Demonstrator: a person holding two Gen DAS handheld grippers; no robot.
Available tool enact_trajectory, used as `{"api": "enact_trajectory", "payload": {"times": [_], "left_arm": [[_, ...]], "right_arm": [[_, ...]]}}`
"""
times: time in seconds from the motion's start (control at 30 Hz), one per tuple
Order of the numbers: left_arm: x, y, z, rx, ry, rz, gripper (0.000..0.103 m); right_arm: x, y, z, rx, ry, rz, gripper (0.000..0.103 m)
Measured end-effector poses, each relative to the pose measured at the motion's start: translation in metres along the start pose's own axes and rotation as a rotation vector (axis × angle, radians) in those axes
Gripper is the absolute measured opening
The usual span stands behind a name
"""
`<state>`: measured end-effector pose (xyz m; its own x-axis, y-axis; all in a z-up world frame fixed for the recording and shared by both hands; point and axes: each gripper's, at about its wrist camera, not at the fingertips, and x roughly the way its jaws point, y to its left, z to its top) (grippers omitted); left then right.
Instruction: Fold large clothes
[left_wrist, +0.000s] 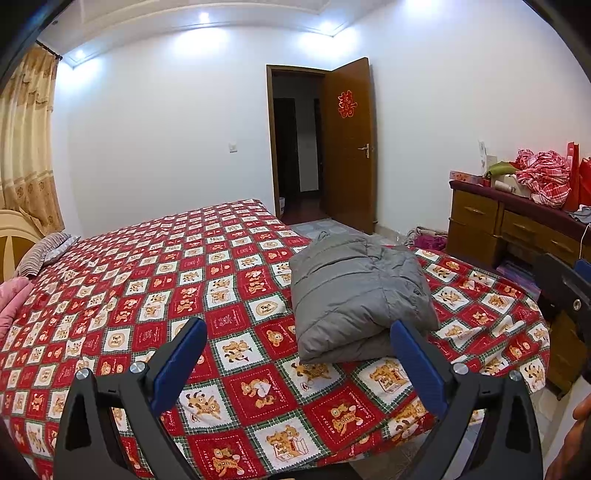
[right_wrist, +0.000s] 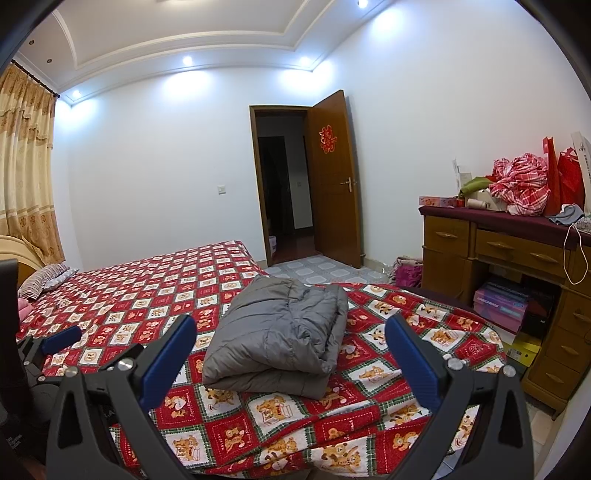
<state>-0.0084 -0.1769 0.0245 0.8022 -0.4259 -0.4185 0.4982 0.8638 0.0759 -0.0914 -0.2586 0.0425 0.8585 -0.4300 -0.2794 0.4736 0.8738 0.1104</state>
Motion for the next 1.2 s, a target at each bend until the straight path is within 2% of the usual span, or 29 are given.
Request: {"api": "enact_trajectory", "payload": {"times": [0.77, 1.03, 1.2], "left_arm": [[0.007, 0.003, 0.0, -0.007, 0.018, 0.011, 0.1], [0.018, 0.01, -0.001, -0.049, 0.07, -0.012, 0.1], [0.018, 0.01, -0.002, -0.048, 0.063, 0.012, 0.1]], "right_arm": [[0.009, -0.005, 0.0, -0.002, 0.015, 0.006, 0.103], [0.009, -0.005, -0.001, -0.001, 0.018, 0.007, 0.103], [0.009, -0.005, -0.002, -0.003, 0.021, 0.007, 0.103]]}}
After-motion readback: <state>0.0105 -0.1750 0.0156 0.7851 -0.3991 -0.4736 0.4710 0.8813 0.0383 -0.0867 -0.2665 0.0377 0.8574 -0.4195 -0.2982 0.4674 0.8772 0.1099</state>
